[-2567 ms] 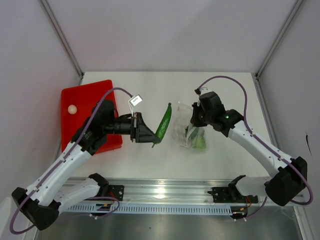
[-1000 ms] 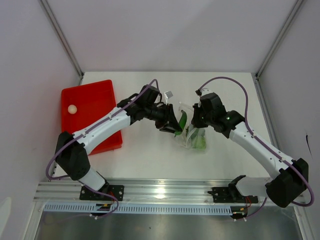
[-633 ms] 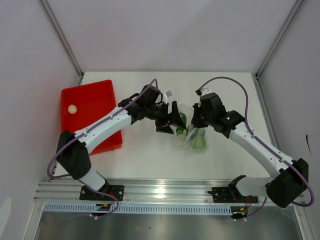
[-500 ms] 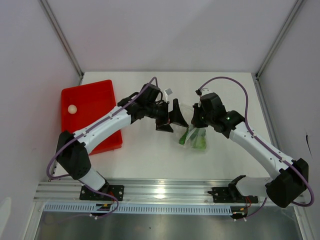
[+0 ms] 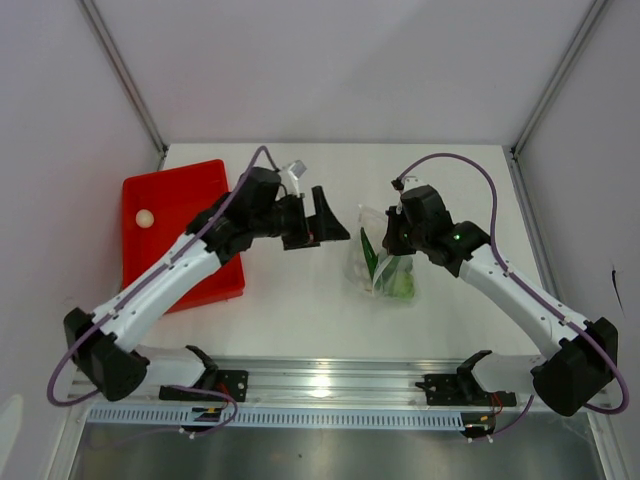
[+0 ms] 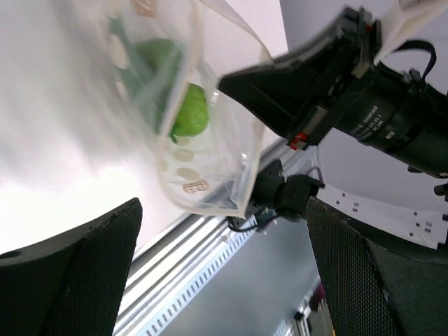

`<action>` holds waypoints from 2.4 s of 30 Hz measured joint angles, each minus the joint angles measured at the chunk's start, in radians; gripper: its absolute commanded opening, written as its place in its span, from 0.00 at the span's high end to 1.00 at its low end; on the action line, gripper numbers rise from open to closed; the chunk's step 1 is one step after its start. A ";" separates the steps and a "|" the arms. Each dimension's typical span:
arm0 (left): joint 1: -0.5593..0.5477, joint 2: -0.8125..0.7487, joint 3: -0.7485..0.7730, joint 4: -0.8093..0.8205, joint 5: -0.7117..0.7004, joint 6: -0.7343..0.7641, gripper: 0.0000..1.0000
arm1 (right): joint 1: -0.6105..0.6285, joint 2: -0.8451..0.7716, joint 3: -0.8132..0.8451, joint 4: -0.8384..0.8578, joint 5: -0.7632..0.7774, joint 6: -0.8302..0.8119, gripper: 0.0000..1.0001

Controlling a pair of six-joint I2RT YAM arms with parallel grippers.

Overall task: Place the food in the zip-top bag and seal the zipper
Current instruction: Place the fake vegetable in the zipper food storage bag, then pick up the fake vegetable from the bin.

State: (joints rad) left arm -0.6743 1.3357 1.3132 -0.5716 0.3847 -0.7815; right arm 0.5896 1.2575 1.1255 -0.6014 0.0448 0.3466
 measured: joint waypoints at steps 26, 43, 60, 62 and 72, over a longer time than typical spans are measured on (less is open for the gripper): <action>0.633 0.268 0.060 -0.315 -0.833 0.073 0.01 | 0.000 0.055 0.060 -0.050 -0.080 -0.035 1.00; 0.770 0.626 0.338 -0.306 -1.149 0.195 0.01 | 0.000 0.085 0.121 -0.109 -0.126 -0.061 1.00; 0.805 0.850 0.544 -0.179 -1.191 0.588 0.00 | 0.041 0.114 0.138 -0.136 -0.168 -0.068 1.00; 0.807 0.848 0.532 -0.144 -1.188 0.624 0.00 | 0.042 0.114 0.138 -0.137 -0.168 -0.072 1.00; 0.840 0.856 0.493 -0.135 -1.163 0.673 0.01 | 0.051 0.114 0.141 -0.144 -0.168 -0.085 1.00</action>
State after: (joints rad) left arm 0.1654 2.1914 1.8065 -0.7071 -0.7784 -0.1085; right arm 0.6411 1.3716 1.2663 -0.7452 -0.1230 0.2611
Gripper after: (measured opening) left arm 0.995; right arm 0.003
